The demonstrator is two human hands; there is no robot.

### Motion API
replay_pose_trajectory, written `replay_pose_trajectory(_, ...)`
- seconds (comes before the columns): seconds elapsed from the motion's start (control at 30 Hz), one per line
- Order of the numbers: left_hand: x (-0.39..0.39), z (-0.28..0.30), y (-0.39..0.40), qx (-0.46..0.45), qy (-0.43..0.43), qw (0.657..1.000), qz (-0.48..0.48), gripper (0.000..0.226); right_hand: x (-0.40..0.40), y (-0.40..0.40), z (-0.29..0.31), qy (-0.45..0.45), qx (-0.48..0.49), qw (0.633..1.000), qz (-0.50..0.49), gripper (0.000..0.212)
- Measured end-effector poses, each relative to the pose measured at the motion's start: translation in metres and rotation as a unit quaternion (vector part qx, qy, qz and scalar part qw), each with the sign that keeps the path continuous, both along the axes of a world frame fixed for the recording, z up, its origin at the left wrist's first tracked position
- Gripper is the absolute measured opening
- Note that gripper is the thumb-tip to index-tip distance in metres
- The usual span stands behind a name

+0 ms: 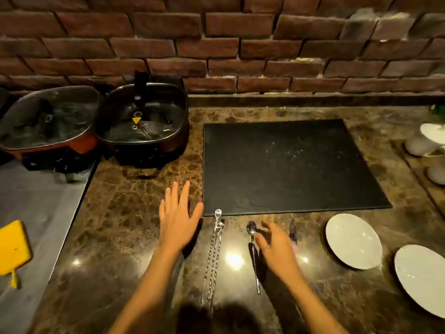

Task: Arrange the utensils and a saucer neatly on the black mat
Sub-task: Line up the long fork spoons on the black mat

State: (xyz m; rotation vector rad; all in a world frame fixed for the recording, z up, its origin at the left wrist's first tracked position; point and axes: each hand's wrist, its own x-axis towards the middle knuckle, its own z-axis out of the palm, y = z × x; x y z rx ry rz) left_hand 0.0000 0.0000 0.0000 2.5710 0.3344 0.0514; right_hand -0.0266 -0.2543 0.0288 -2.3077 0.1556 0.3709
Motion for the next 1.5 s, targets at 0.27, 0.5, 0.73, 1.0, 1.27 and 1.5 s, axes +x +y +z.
replay_pose_trajectory(0.27, 0.014, -0.067, 0.033, 0.103, 0.08, 0.991, -0.009, 0.063, -0.025, 0.06, -0.041, 0.058, -0.007, 0.998, -0.005, 0.017)
replay_pose_trajectory(0.5, 0.022, -0.082, 0.038, 0.188, 0.061, 0.979, -0.037, 0.063, -0.037, 0.104, -0.06, 0.092, -0.022, 0.995, -0.024, 0.012)
replay_pose_trajectory(0.73, 0.024, -0.087, 0.04, 0.196, 0.045, 0.979, -0.037, 0.062, -0.031, 0.111, -0.052, 0.035, -0.128, 0.991, 0.009, 0.012)
replay_pose_trajectory(1.0, 0.026, -0.088, 0.039, 0.172, 0.038, 0.984, -0.027, 0.064, 0.028, 0.086, -0.036, 0.025, -0.115, 0.992, -0.052, 0.017)
replay_pose_trajectory(1.27, 0.026, -0.093, 0.04, 0.172, 0.03, 0.984, -0.021, 0.062, 0.176, 0.09, -0.04, -0.006, -0.151, 0.987, -0.049, 0.015)
replay_pose_trajectory(1.5, 0.023, -0.098, 0.039, 0.196, -0.006, 0.981, -0.016, 0.059, 0.197, 0.087, -0.042, -0.006, -0.191, 0.981, -0.046, 0.012)
